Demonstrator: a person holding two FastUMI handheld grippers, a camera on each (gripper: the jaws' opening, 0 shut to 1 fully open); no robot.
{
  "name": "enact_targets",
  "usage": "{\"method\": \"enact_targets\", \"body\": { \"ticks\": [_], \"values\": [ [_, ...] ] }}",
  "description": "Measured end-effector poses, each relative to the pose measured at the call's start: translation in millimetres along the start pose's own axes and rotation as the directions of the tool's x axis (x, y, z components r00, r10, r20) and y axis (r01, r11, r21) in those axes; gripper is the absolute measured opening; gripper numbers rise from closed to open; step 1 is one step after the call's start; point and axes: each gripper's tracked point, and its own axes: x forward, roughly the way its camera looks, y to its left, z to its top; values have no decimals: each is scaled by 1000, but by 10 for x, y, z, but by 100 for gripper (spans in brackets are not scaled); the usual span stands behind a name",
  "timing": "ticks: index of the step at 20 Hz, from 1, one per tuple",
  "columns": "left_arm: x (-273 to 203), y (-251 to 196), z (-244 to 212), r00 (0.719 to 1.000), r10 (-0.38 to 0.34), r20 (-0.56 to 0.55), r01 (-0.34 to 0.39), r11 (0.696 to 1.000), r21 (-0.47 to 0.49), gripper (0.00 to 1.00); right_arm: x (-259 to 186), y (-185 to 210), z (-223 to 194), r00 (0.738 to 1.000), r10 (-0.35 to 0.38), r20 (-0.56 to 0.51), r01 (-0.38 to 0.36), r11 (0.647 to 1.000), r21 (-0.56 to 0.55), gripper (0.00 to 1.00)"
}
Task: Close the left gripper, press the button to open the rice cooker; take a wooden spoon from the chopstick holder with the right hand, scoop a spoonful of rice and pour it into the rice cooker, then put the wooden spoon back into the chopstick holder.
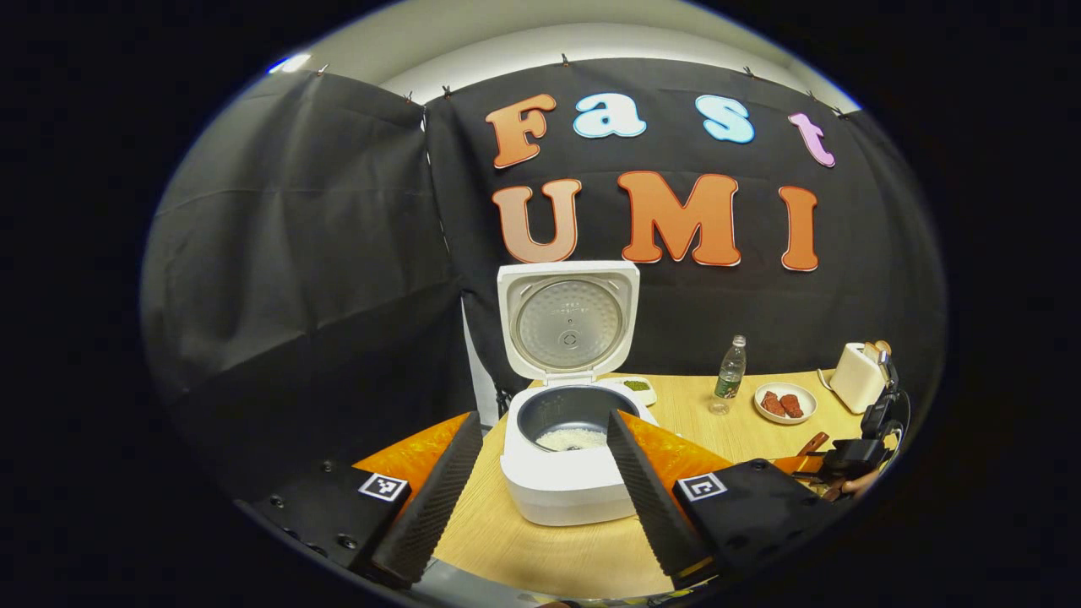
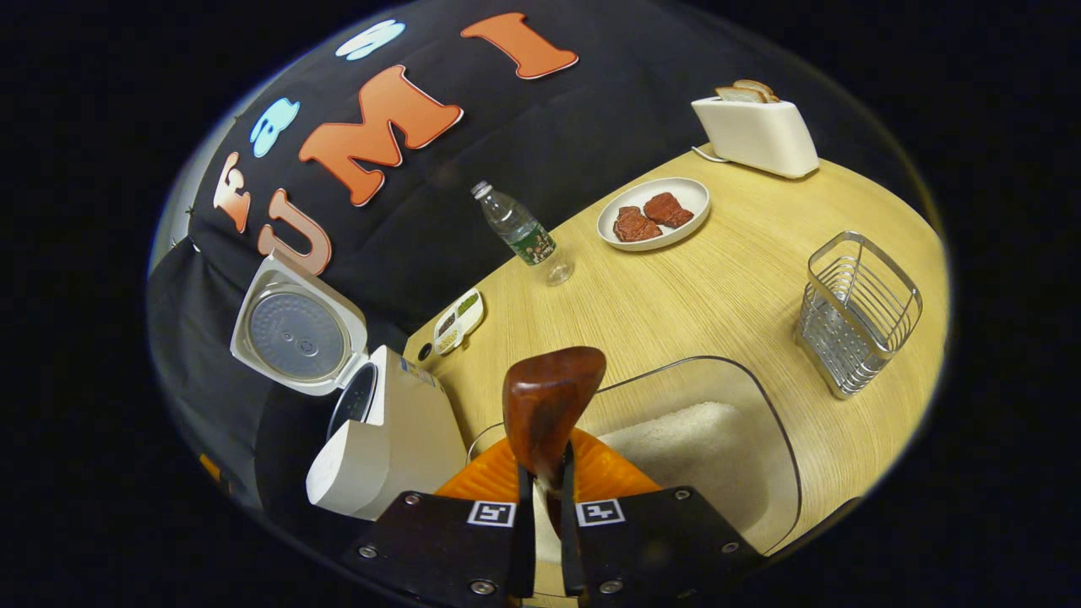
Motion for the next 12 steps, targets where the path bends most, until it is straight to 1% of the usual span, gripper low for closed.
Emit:
{"method": "enact_targets", "body": {
  "ticks": [2, 3, 7, 10, 12],
  "values": [
    [-12, 7, 3, 1000, 2, 1, -2, 1000, -5, 100, 14, 14, -17, 999, 35, -35, -33, 998, 58, 12],
    [-17, 2, 1, 1000, 3, 0, -3, 1000, -7, 100, 15, 10, -21, 997, 56, -52, -50, 993, 106, 12],
    [-1, -50, 22, 1000, -3, 0, 3, 1000, -1, 100, 68, -101, -45, 989, 112, -95, -86, 967, 241, 12],
    [12, -157, 58, 1000, -19, 8, 19, 1000, 10, 100, 59, -214, -11, 983, 153, -106, -112, 942, 317, 12],
    [26, -238, 72, 999, -32, 11, 32, 999, 14, 100, -6, -294, 81, 981, 174, -86, -132, 923, 360, 12]
  ]
}}
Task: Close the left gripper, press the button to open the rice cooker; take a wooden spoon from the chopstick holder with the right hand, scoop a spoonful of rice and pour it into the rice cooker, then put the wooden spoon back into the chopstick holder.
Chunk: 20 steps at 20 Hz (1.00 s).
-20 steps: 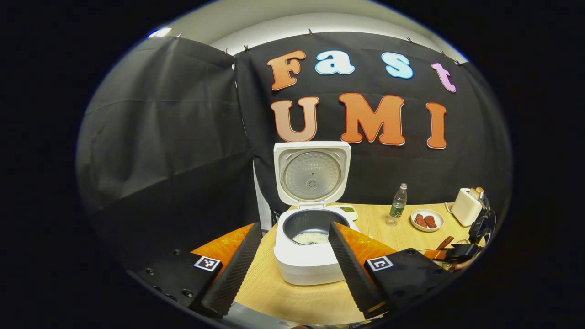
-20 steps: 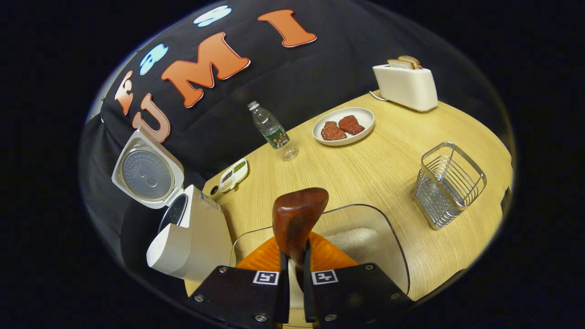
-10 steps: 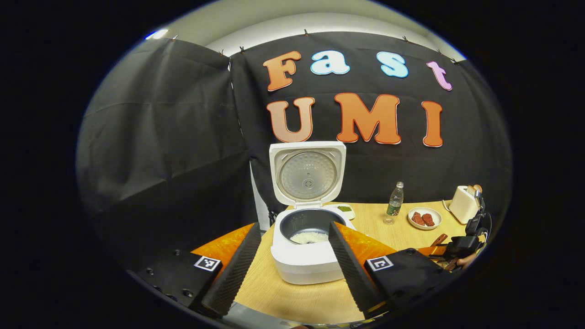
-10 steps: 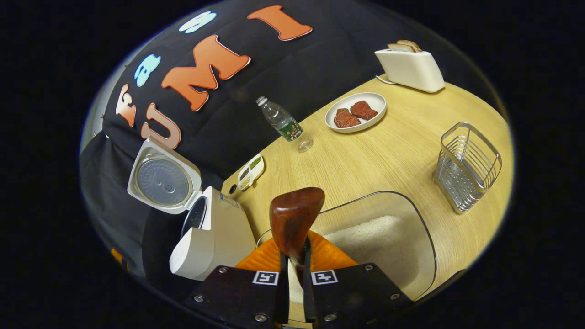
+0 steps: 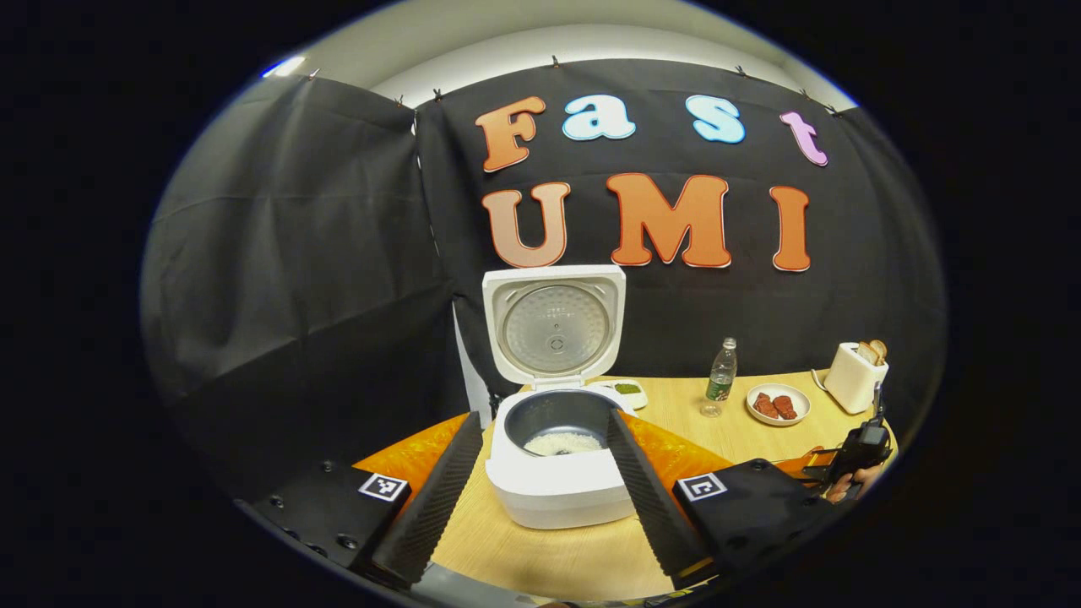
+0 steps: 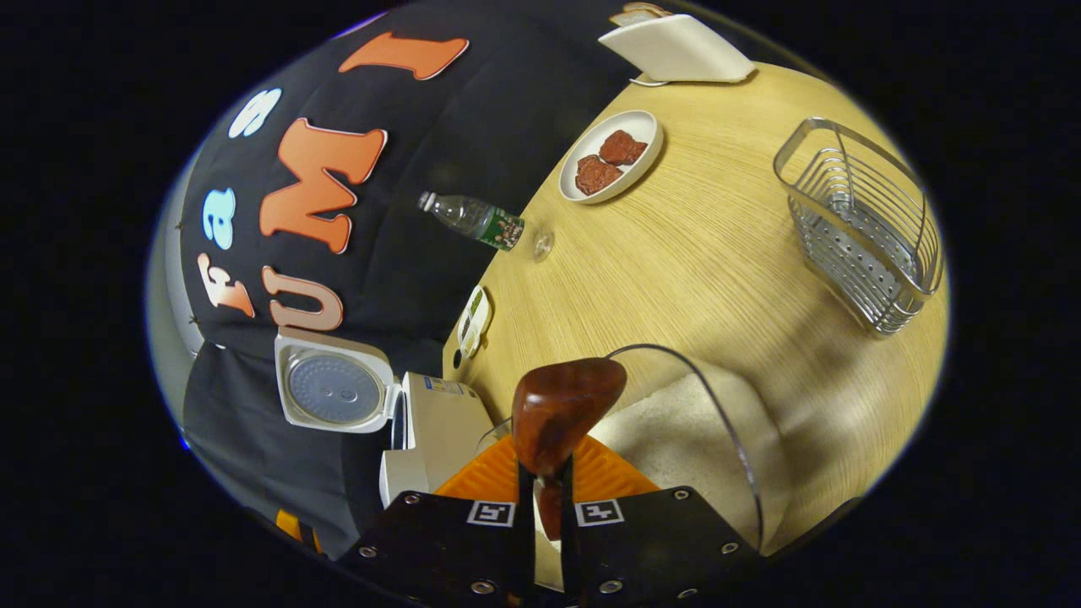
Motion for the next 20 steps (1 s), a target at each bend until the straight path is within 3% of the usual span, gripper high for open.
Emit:
{"method": "enact_targets", "body": {
  "ticks": [10, 15, 20],
  "values": [
    [45, -324, 141, 998, -57, 35, 58, 998, -3, 100, -453, 137, 542, 986, 147, 77, -157, 976, 150, 11],
    [31, -240, 178, 997, -45, 63, 48, 998, -44, 100, -584, 657, 613, 960, 271, 74, -281, 923, 261, 11],
    [-26, 26, 224, 993, -9, 120, 16, 998, -57, 99, -497, 1404, 452, 923, 385, 15, -373, 884, 283, 11]
  ]
}}
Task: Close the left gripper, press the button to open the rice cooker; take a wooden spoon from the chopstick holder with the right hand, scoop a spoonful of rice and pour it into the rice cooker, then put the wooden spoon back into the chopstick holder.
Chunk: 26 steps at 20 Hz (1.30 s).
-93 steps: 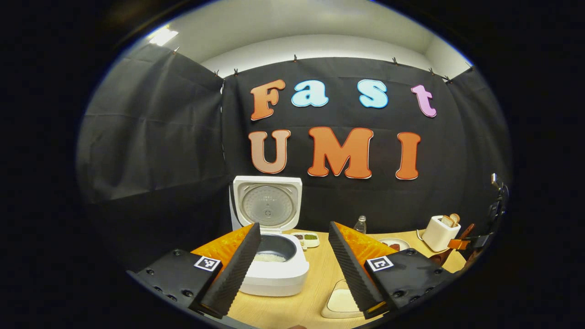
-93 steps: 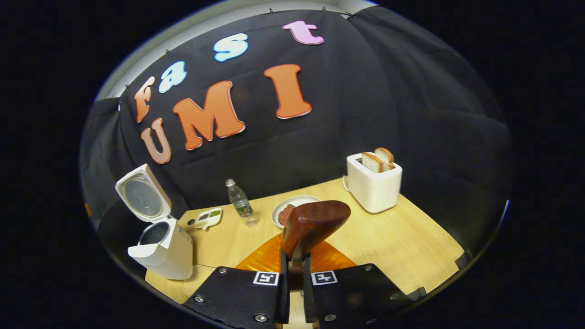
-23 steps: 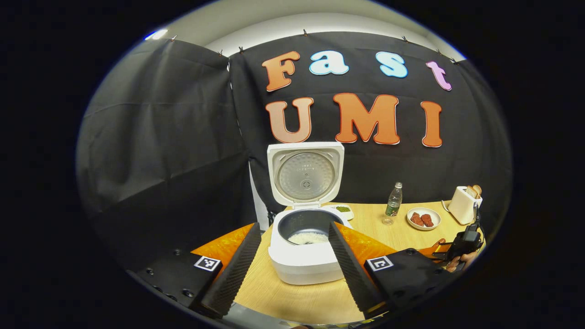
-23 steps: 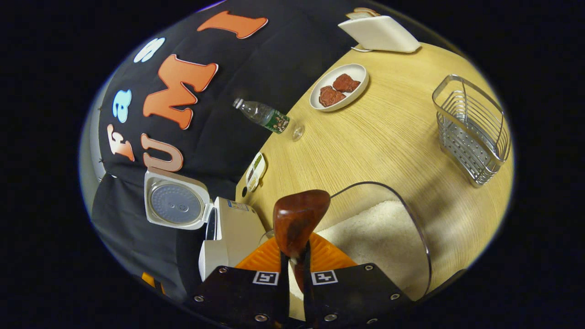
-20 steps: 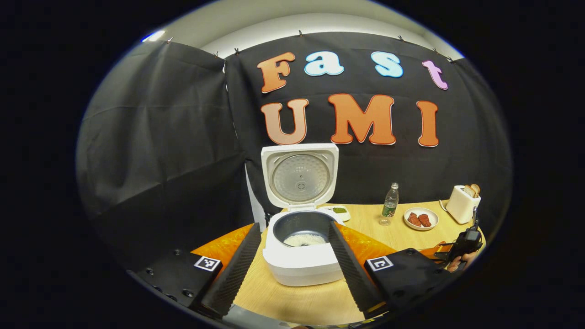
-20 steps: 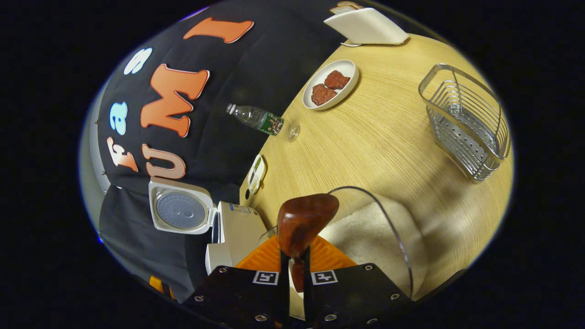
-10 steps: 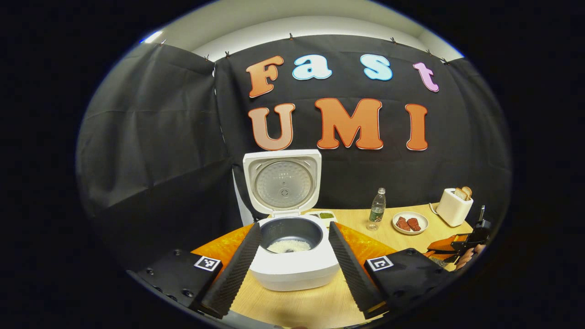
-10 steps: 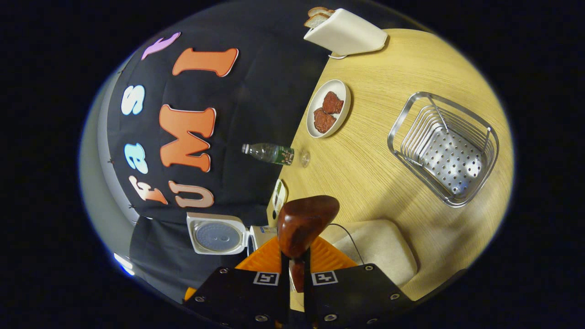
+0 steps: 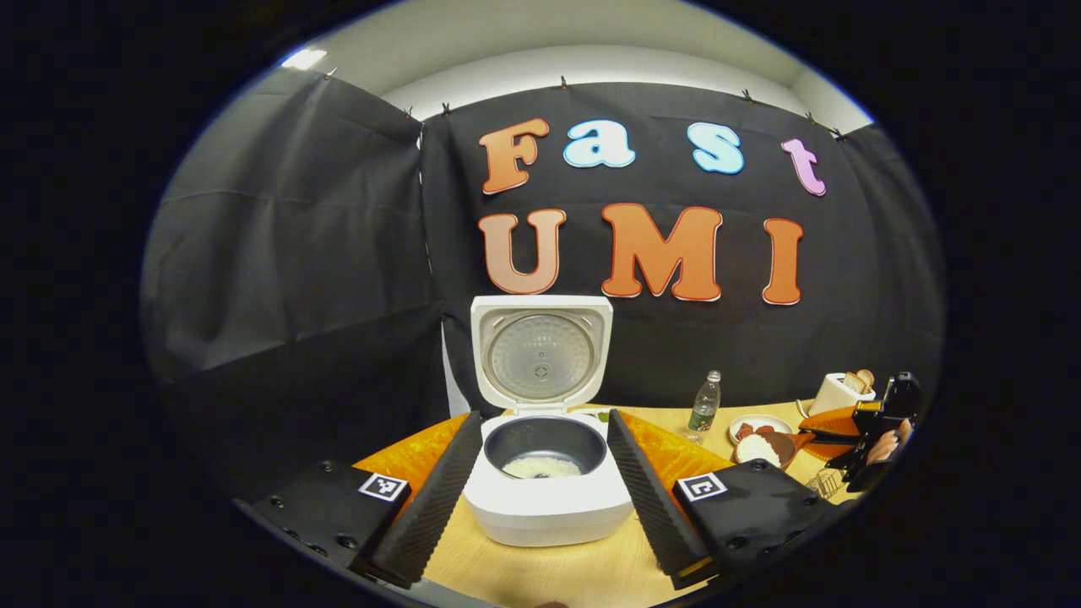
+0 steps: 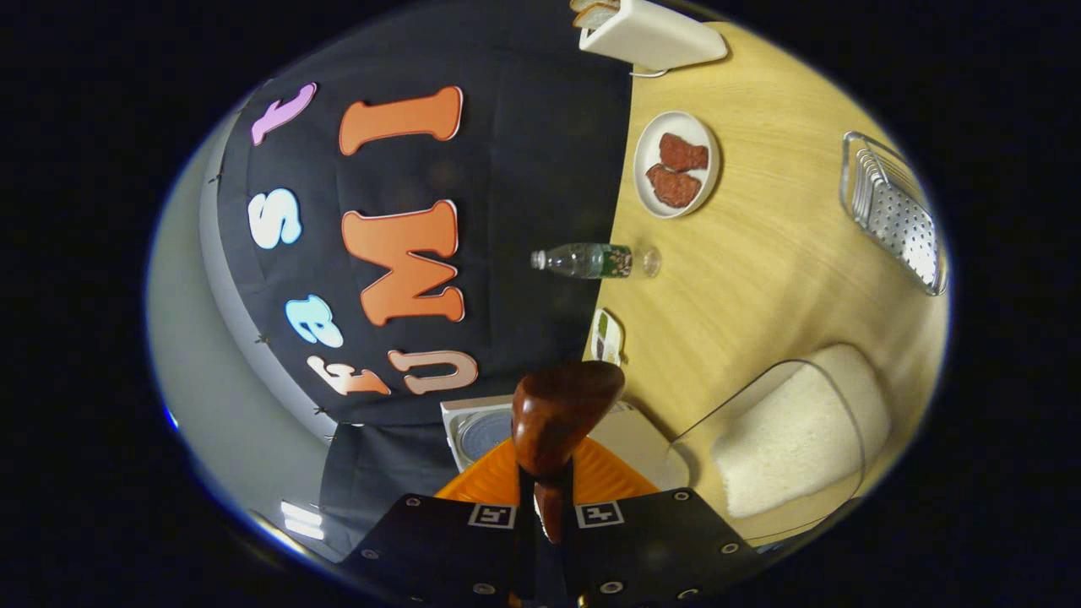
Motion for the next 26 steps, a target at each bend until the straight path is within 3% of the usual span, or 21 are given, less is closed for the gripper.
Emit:
{"method": "enact_targets", "body": {
  "ticks": [4, 11, 16, 19, 21, 26],
  "values": [
    [-103, 324, 30, 998, 51, 37, -52, 999, 13, 100, 422, 375, -283, 997, 40, -60, -40, 999, 3, 11],
    [-144, 867, -110, 992, 119, 39, -120, 992, 27, 99, 1274, 724, -741, 991, 28, -129, -39, 996, -83, 12],
    [-22, 1142, -221, 988, 152, 19, -153, 988, 4, 99, 1786, 823, -956, 993, -39, -109, 8, 963, -271, 12],
    [64, 1234, -304, 989, 150, 1, -150, 989, 8, 99, 2050, 830, -1055, 993, -78, -93, 32, 909, -414, 12],
    [105, 1319, -394, 988, 154, -24, -153, 988, 21, 99, 2189, 765, -1107, 991, -114, -63, 66, 852, -519, 12],
    [255, 1374, -446, 990, 136, -45, -135, 991, 23, 100, 2405, 667, -1244, 985, -173, 7, 119, 649, -752, 11]
  ]
}}
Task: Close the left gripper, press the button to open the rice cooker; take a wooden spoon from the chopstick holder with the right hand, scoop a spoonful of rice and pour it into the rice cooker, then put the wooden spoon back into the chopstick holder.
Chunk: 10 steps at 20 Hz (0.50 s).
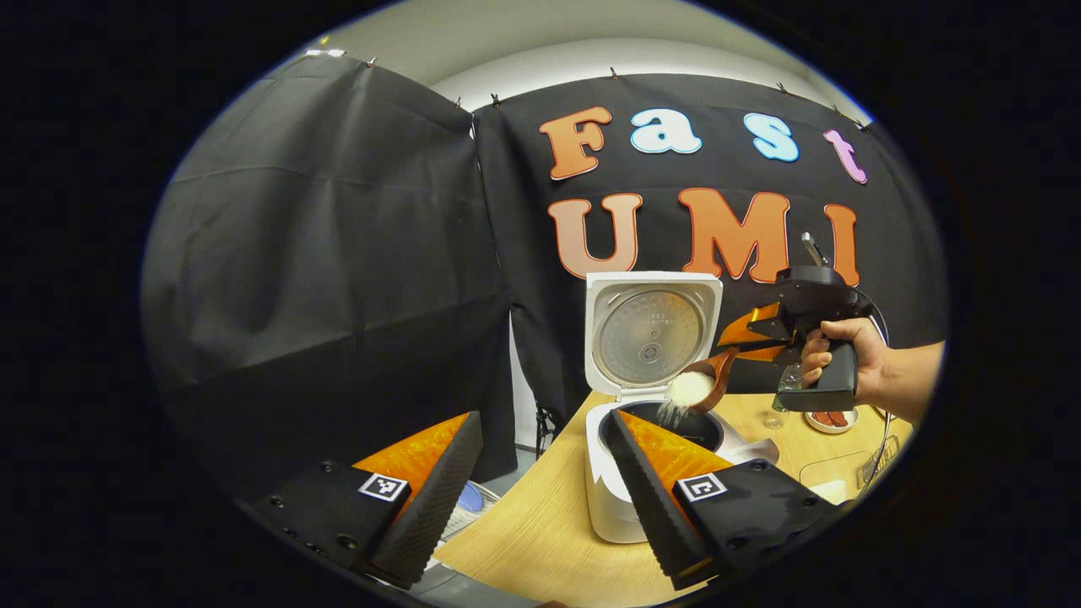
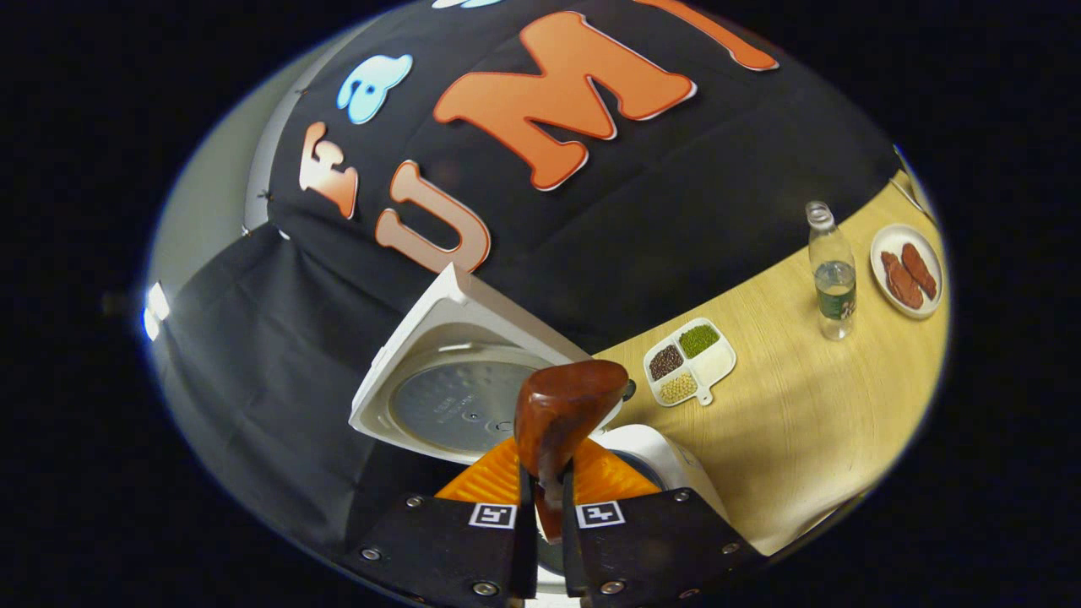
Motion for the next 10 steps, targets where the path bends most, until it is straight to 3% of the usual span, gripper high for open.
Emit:
{"method": "enact_targets", "body": {
  "ticks": [2, 10],
  "values": [
    [43, -6, 11, 1000, -8, 2, 8, 1000, 8, 100, 39, 29, -40, 1000, -22, 8, 23, 996, -91, 11],
    [129, -1, -42, 1000, -20, -11, 20, 1000, 2, 100, 112, 105, 59, 996, -54, 67, 70, 957, -281, 11]
  ]
}}
